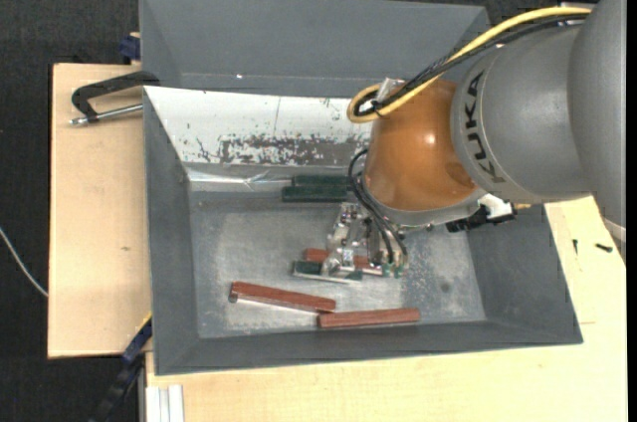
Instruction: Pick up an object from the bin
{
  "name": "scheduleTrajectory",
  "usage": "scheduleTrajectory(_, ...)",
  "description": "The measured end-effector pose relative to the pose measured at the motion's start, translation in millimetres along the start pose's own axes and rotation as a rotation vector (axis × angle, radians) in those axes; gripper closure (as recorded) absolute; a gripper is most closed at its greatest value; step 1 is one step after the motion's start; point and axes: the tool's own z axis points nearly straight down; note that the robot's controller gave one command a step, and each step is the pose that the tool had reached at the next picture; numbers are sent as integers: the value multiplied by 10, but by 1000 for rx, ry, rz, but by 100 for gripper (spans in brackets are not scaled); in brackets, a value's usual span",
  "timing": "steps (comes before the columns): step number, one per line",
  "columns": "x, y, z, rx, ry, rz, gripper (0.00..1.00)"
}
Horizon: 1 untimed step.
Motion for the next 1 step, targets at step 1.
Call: scheduleTrajectory(1,3,1,-179,0,1,0,100)
